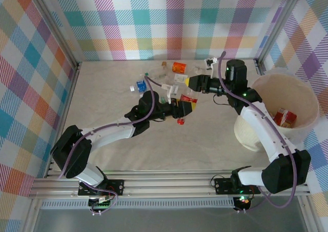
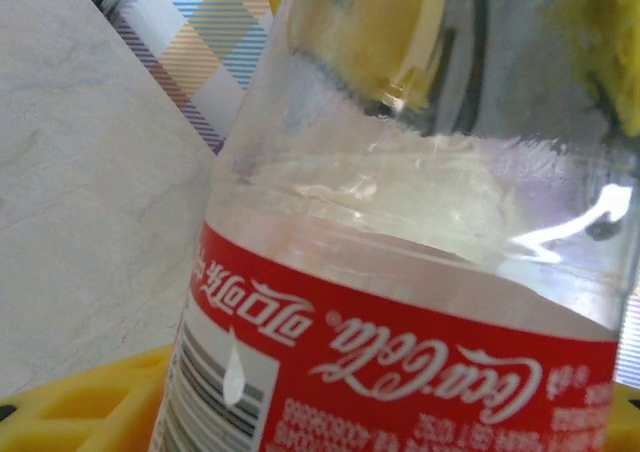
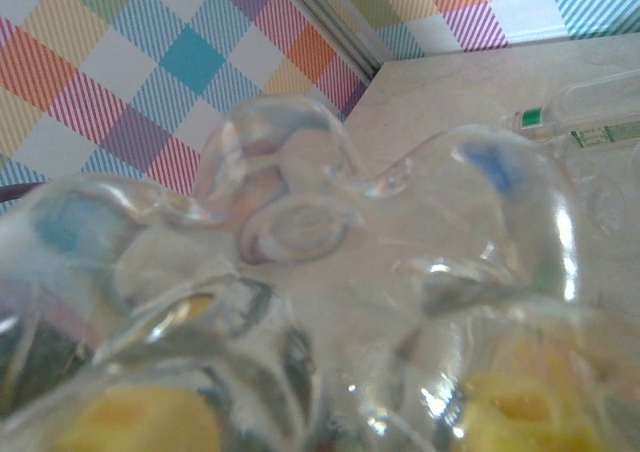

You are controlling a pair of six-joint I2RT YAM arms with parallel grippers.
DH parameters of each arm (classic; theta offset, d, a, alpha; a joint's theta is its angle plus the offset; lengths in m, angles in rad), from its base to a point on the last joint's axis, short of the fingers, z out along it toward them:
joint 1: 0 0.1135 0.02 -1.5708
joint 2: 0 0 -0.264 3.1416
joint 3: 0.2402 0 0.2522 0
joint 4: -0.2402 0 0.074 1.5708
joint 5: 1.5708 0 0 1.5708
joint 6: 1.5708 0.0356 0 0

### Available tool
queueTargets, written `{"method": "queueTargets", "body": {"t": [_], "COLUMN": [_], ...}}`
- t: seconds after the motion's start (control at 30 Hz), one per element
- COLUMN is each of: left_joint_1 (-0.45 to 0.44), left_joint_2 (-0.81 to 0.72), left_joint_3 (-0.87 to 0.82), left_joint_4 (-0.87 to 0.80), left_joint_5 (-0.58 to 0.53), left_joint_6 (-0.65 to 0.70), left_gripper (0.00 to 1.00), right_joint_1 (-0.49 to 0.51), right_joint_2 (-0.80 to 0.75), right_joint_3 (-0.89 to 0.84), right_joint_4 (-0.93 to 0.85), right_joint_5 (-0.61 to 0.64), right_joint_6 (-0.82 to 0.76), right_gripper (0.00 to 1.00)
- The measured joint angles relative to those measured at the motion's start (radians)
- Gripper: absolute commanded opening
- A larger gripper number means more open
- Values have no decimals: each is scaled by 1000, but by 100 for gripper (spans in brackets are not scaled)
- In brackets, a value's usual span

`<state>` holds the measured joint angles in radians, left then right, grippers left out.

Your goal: Put the plastic bottles in the bin

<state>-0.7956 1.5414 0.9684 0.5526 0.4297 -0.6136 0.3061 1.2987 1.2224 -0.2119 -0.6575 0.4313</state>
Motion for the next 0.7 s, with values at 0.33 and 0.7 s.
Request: {"method": "queueTargets", "body": {"t": [0.33,0.7], "left_joint_1": [0,1], "left_joint_2": [15,-47], "left_joint_3": [37,29], "left_joint_4": [-55,-188], "left_joint_5": [-20,-166], "left_joint_6": [3,35], "left_gripper": [94,100], "right_joint_1": [2,2], "right_joint_2": [-18,-69], "right_joint_3": [31,179], "right_joint_4": [-106,-251], "right_joint_5": [153,451], "right_joint_6": [-53,-241], "right_gripper": [37,36]}}
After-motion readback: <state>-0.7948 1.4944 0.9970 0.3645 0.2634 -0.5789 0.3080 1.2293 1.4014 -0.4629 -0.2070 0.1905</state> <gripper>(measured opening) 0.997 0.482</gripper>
